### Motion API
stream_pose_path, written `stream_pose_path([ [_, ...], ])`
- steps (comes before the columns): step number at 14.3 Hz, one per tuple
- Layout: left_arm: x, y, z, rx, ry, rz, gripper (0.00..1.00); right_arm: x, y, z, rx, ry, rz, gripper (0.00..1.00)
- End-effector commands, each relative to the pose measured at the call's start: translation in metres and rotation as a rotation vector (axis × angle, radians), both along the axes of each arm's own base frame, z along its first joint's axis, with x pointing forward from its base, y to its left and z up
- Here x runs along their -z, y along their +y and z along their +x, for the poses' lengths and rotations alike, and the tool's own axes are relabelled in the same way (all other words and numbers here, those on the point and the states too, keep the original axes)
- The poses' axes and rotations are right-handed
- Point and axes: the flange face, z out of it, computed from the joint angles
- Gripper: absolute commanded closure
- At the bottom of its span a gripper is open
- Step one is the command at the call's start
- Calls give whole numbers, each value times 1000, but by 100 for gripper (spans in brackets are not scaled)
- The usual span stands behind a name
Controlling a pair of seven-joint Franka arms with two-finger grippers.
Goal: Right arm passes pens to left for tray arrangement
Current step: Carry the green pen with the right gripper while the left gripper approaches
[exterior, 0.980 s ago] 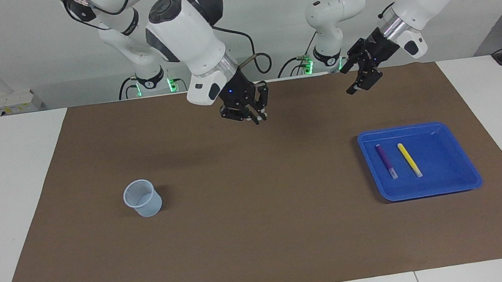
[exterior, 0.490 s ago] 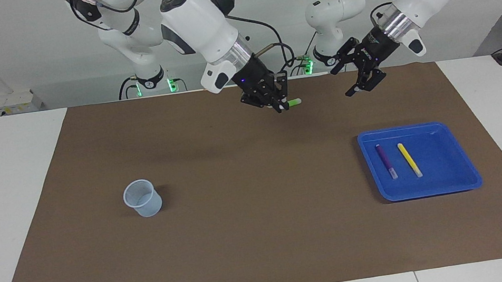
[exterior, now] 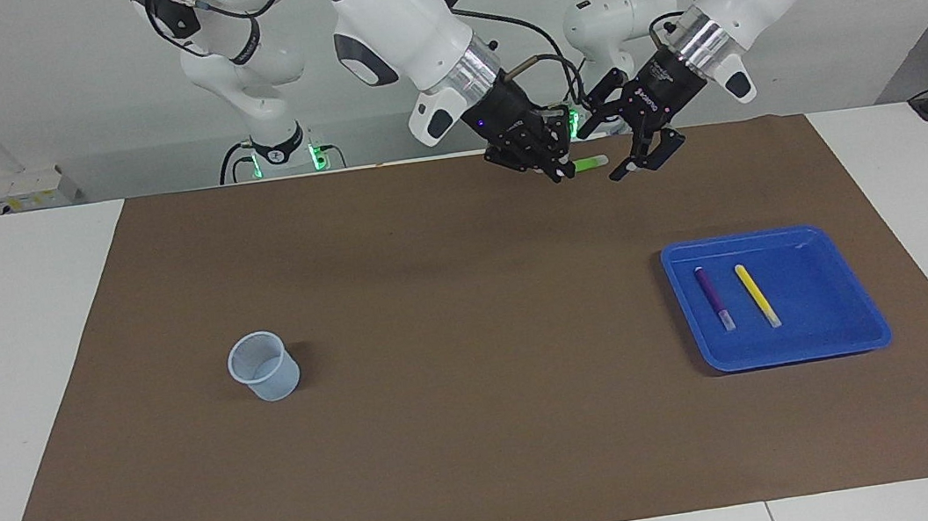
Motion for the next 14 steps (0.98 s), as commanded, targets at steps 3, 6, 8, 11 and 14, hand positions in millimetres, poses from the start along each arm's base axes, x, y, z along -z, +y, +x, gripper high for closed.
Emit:
stream_pose_path([
  [3, 4, 1, -5, -38, -9, -3, 22, 1, 5, -3, 12, 14, 26, 100],
  [6, 4, -15, -8, -49, 8, -8, 21, 1, 5, -3, 11, 13, 26, 100],
  [8, 8, -14, -10, -43, 10, -3, 40, 1, 5, -3, 11, 13, 26, 100],
  [11, 9, -13, -10, -47, 7, -1, 88, 1, 5, -3, 11, 13, 26, 100],
  [14, 9, -10, -8, -61, 0, -3, 100, 1, 5, -3, 10, 12, 26, 100],
])
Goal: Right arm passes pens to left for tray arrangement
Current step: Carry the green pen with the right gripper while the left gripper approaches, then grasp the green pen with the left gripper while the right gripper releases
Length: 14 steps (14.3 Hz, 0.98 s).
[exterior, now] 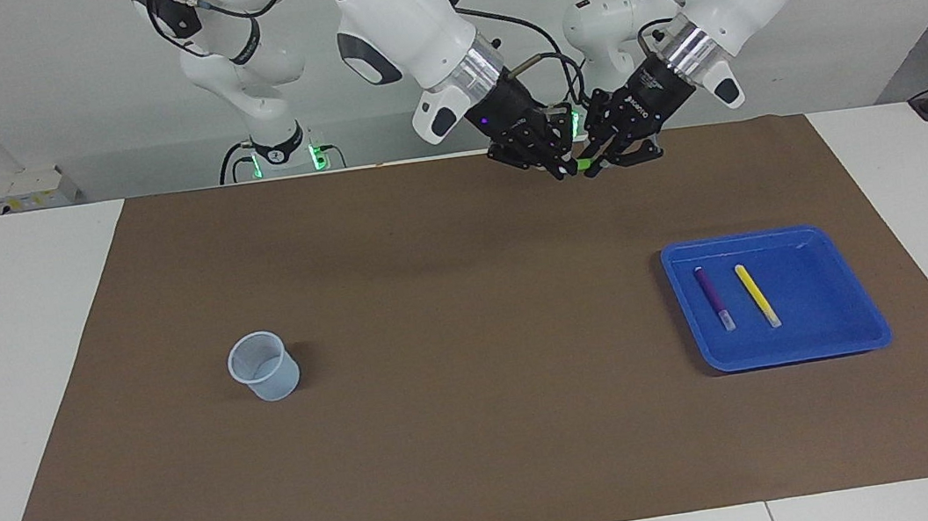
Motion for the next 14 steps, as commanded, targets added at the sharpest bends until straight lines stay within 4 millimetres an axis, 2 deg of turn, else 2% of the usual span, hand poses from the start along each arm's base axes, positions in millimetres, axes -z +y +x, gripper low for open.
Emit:
stream_pose_path([
  [1, -2, 0, -7, -13, -10, -5, 100, 3, 0, 1, 17, 10, 20, 100],
  [5, -2, 0, -8, -10, -14, -5, 100, 5, -4, 3, 17, 20, 9, 100],
  [6, -1, -1, -8, -6, -12, -3, 100, 5, -4, 2, 14, 20, 5, 72],
  [7, -2, -1, -8, 3, -19, 1, 100, 6, -5, 2, 12, 23, -2, 50],
  [8, -1, -1, -8, 24, -32, 5, 100, 7, -6, 2, 9, 27, -11, 14],
  [9, -2, 0, -7, 47, -52, 8, 100, 9, -10, 3, -1, 24, -35, 0],
  [14, 7, 24, -11, 266, -127, 167, 100, 13, -38, 1, -231, -37, -203, 0],
])
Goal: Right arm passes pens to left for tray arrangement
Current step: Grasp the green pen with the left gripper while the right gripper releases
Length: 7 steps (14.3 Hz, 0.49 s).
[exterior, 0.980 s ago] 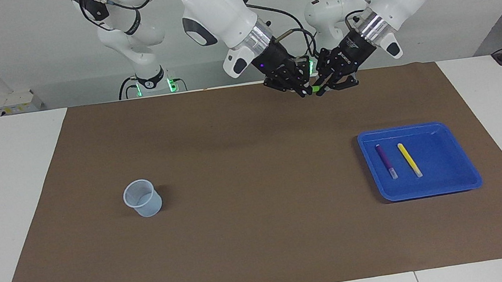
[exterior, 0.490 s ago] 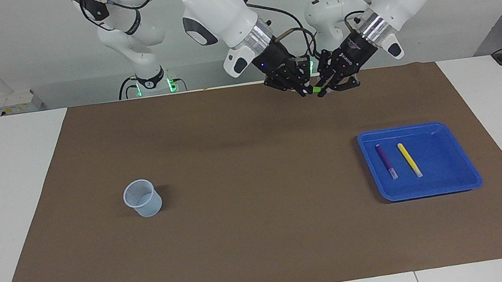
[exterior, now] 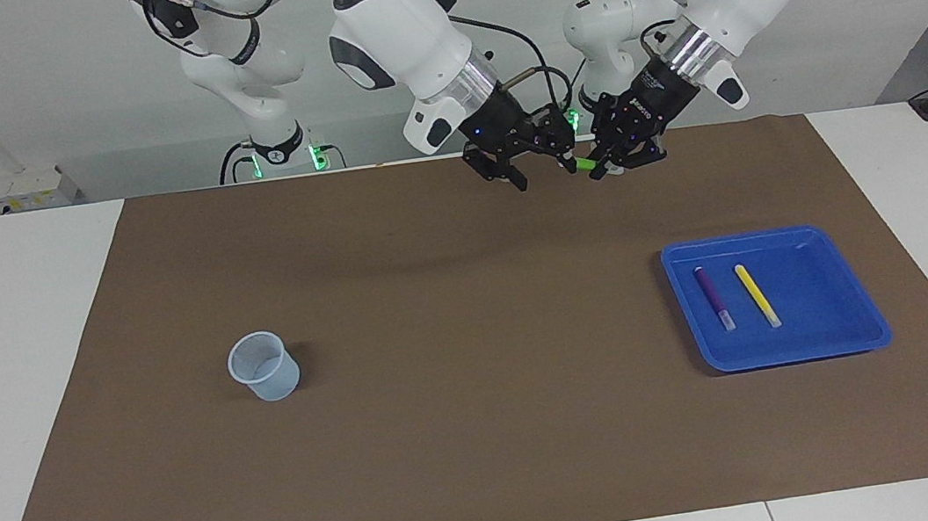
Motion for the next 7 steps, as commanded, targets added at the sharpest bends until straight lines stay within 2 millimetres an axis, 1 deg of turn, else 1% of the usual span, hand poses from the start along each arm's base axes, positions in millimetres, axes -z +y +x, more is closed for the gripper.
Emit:
stream_pose_path([
  [1, 4, 16, -10, 139, -47, 69, 100, -4, -24, -4, -129, -42, -100, 0],
  [4, 7, 21, -13, 287, -114, 79, 100, -2, -48, -6, -238, -33, -200, 0],
  [6, 14, 33, -23, 444, -179, 92, 100, 3, -67, 1, -302, -52, -278, 0],
  [7, 21, 34, -31, 540, -221, 99, 100, 5, -76, 3, -330, -52, -308, 0],
])
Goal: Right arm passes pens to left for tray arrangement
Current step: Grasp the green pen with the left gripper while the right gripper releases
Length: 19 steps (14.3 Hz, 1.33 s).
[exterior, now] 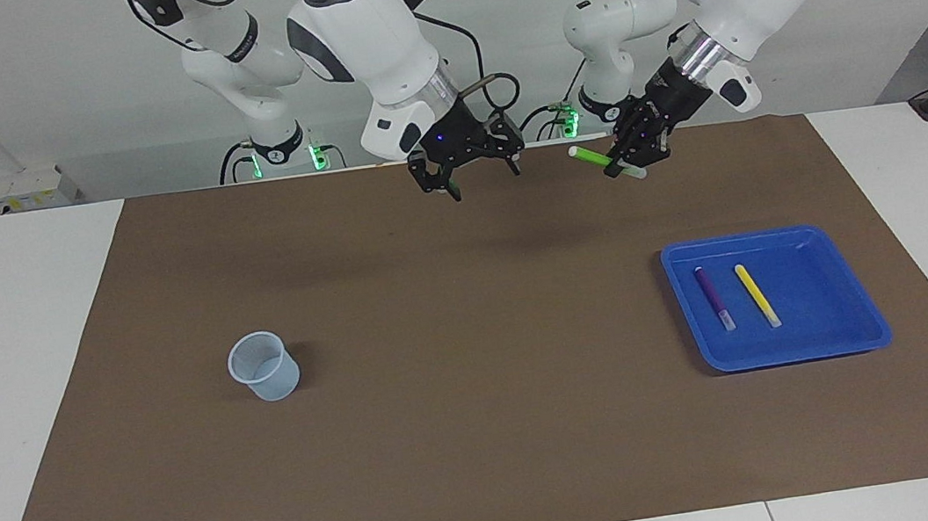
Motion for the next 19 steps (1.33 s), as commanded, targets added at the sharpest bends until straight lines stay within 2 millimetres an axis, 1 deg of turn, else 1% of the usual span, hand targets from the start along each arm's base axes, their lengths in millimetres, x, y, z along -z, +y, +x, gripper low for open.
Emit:
stream_pose_path([
  [1, 15, 13, -31, 187, -80, 36, 100, 2, -26, 0, -81, -17, -92, 0],
  [2, 20, 16, -35, 203, -88, 40, 100, 1, -33, -1, -110, -11, -113, 0],
  [3, 20, 16, -36, 215, -90, 43, 100, 0, -40, -2, -151, -18, -149, 0],
  [4, 23, 19, -37, 279, -111, 88, 100, 5, -47, -3, -196, -26, -197, 0],
  [6, 26, 27, -39, 435, -156, 198, 100, 8, -70, 2, -267, -50, -252, 0],
  [8, 29, 34, -40, 583, -187, 246, 100, 15, -97, 13, -365, -79, -322, 0],
  [9, 30, 37, -40, 633, -200, 268, 100, 15, -107, 18, -408, -101, -364, 0],
  [10, 30, 44, -39, 667, -205, 302, 100, 15, -115, 23, -413, -105, -379, 0],
  [11, 31, 50, -38, 710, -211, 333, 100, 17, -130, 28, -383, -99, -390, 0],
  [12, 30, 53, -37, 752, -225, 352, 100, 18, -141, 33, -365, -89, -386, 0],
  [13, 30, 56, -36, 809, -241, 379, 100, 21, -141, 33, -363, -85, -393, 0],
  [15, 32, 76, -27, 948, -303, 435, 100, 16, -139, 24, -357, -85, -438, 0],
  [16, 35, 86, -22, 981, -334, 445, 100, 22, -143, 23, -351, -73, -459, 0],
  [17, 40, 93, -17, 995, -351, 450, 100, 23, -144, 20, -354, -70, -471, 0],
  [18, 45, 94, -14, 1013, -359, 449, 100, 25, -151, 18, -385, -66, -474, 0],
  [19, 49, 97, -9, 1031, -361, 471, 100, 23, -161, 20, -440, -70, -458, 0],
])
